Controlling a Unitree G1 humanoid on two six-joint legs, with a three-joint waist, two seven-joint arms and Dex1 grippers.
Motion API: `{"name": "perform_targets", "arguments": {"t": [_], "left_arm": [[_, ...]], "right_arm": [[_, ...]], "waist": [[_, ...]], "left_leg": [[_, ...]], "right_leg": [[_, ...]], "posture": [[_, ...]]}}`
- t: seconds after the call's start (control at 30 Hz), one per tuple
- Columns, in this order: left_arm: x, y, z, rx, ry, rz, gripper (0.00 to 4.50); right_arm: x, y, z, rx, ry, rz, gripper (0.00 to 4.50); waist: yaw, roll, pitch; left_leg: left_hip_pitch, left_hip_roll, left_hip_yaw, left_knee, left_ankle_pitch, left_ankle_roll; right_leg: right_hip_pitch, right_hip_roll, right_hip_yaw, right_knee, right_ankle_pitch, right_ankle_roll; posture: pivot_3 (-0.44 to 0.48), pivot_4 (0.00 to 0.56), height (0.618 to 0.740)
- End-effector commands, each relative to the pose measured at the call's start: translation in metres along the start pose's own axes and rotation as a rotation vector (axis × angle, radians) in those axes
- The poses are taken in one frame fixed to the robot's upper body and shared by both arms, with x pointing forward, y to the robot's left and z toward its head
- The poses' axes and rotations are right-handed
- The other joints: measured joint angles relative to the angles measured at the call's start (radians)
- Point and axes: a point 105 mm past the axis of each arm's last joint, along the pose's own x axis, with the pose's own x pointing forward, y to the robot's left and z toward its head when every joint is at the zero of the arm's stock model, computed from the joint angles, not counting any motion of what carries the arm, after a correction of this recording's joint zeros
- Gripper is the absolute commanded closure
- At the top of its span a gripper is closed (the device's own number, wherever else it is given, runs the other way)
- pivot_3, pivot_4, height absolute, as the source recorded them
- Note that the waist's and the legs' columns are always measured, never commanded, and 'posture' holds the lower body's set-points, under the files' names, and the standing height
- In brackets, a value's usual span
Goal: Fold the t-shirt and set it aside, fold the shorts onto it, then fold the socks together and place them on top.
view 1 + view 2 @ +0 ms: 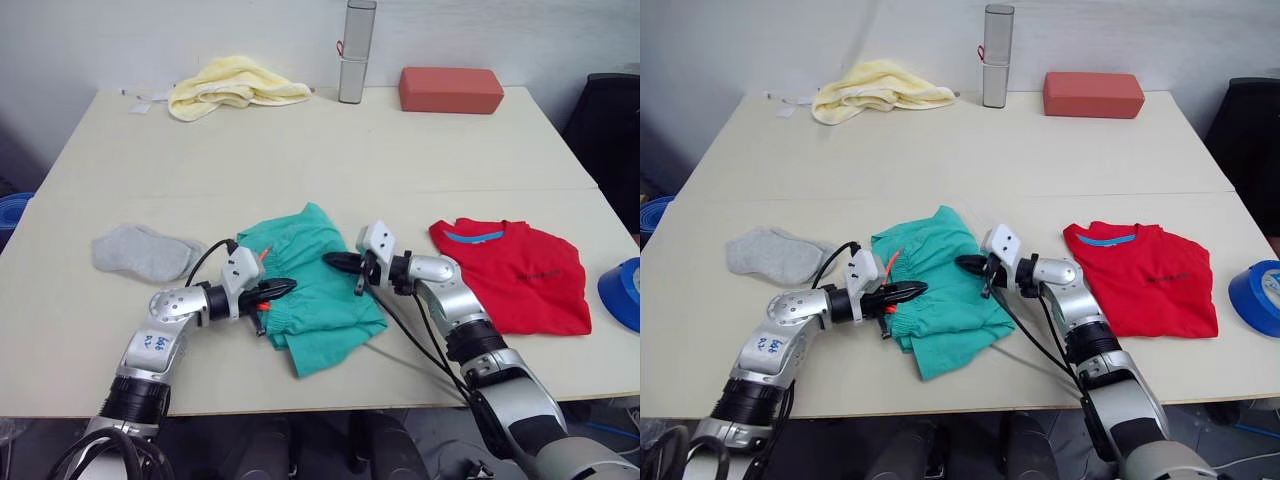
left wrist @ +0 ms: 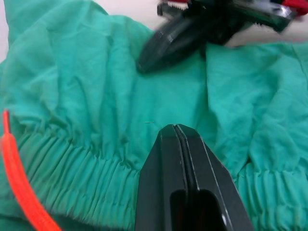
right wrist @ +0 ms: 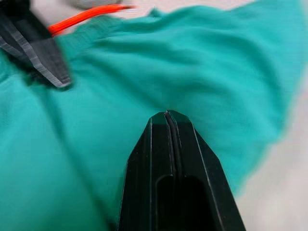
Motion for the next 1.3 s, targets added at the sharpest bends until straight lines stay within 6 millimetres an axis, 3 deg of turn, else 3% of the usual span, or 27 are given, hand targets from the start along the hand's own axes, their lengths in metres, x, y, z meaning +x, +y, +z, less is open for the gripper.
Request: {"name": "perform_targets", "arguments": {"t": [0.03, 0.13, 0.23, 0.4, 0.53, 0.63, 0.7, 0.73, 0.93, 1.17, 1.3], "left_arm": [[-0.020, 0.005, -0.008, -0.002, 0.016, 0.040, 4.50], [-0.026, 0.004, 0.003, 0.020, -0.068, 0.017, 4.50], [-0.047, 0.008, 0.048, 0.018, -0.302, -0.009, 4.32], [-0.078, 0.005, 0.072, 0.077, -0.332, -0.051, 2.94], [-0.097, 0.003, 0.064, 0.207, -0.279, -0.020, 1.66], [-0.108, -0.004, 0.058, 0.154, -0.284, -0.044, 0.73], [-0.114, -0.011, 0.057, 0.098, -0.321, -0.093, 0.10], [-0.116, -0.016, 0.056, 0.066, -0.325, -0.123, 0.02], [-0.121, -0.022, 0.047, 0.019, -0.306, -0.129, 0.02], [-0.123, -0.025, 0.031, 0.001, -0.272, -0.130, 0.02], [-0.122, -0.023, 0.032, 0.007, -0.283, -0.102, 0.02]], "right_arm": [[-0.023, -0.021, 0.007, 0.025, -0.029, -0.070, 4.48], [-0.035, -0.028, 0.015, 0.059, -0.072, -0.087, 4.48], [-0.053, -0.029, 0.038, 0.210, -0.144, -0.017, 4.10], [-0.058, -0.022, 0.034, 0.423, 0.027, 0.060, 2.45], [-0.045, -0.015, 0.017, 0.679, 0.272, 0.060, 1.00], [-0.033, -0.004, 0.015, 0.759, 0.325, 0.125, 0.01], [-0.029, 0.004, 0.006, 0.761, 0.396, 0.158, 0.00], [-0.027, 0.009, 0.002, 0.766, 0.433, 0.179, 0.00], [-0.011, 0.037, 0.006, 0.850, 0.504, 0.320, 0.00], [0.025, 0.068, 0.011, 0.961, 0.549, 0.378, 0.00], [0.047, 0.086, -0.007, 1.001, 0.614, 0.337, 0.00]], "waist": [[-0.006, 0.001, 0.000], [-0.011, 0.002, 0.001], [-0.012, 0.004, 0.002], [-0.013, 0.006, 0.003], [-0.018, 0.011, 0.006], [-0.014, 0.011, 0.006], [-0.012, 0.011, 0.006], [-0.011, 0.011, 0.006], [-0.015, 0.011, 0.006], [-0.038, 0.010, 0.005], [-0.045, 0.008, 0.003]], "left_leg": [[0.000, 0.000, 0.000, 0.000, 0.000, 0.000], [0.000, 0.000, 0.000, -0.001, 0.000, 0.000], [-0.001, 0.001, 0.000, -0.001, 0.000, 0.000], [-0.001, 0.002, -0.001, -0.001, 0.000, -0.001], [-0.001, 0.002, -0.001, -0.001, -0.001, 0.000], [-0.001, 0.002, -0.001, -0.002, -0.001, -0.001], [-0.002, 0.002, -0.001, -0.003, -0.001, -0.001], [-0.002, 0.002, -0.001, -0.002, -0.001, -0.001], [-0.001, 0.002, -0.001, -0.002, -0.002, -0.001], [0.001, 0.002, -0.001, -0.008, -0.002, -0.003], [0.010, 0.002, 0.002, -0.017, -0.001, -0.005]], "right_leg": [[0.000, 0.000, 0.000, 0.000, 0.000, 0.000], [0.000, 0.000, 0.000, 0.000, 0.000, 0.000], [-0.001, 0.000, 0.000, 0.000, 0.000, -0.001], [-0.001, 0.000, 0.000, -0.001, -0.001, -0.001], [-0.001, -0.001, 0.000, -0.001, -0.001, -0.002], [-0.003, -0.001, -0.001, -0.002, -0.002, -0.005], [-0.003, -0.001, -0.001, -0.001, -0.003, -0.005], [-0.003, -0.001, -0.001, -0.001, -0.003, -0.005], [-0.002, -0.001, -0.001, -0.001, -0.002, -0.005], [-0.002, 0.000, -0.001, 0.000, -0.003, -0.005], [0.001, 0.000, 0.000, -0.001, -0.003, -0.006]], "posture": [[0.000, 0.150, 0.740], [0.000, 0.150, 0.740], [0.000, 0.150, 0.740], [0.000, 0.150, 0.740], [0.000, 0.150, 0.740], [0.000, 0.150, 0.740], [0.000, 0.150, 0.740], [0.000, 0.150, 0.740], [0.000, 0.150, 0.740], [0.000, 0.150, 0.740], [0.000, 0.150, 0.740]]}}
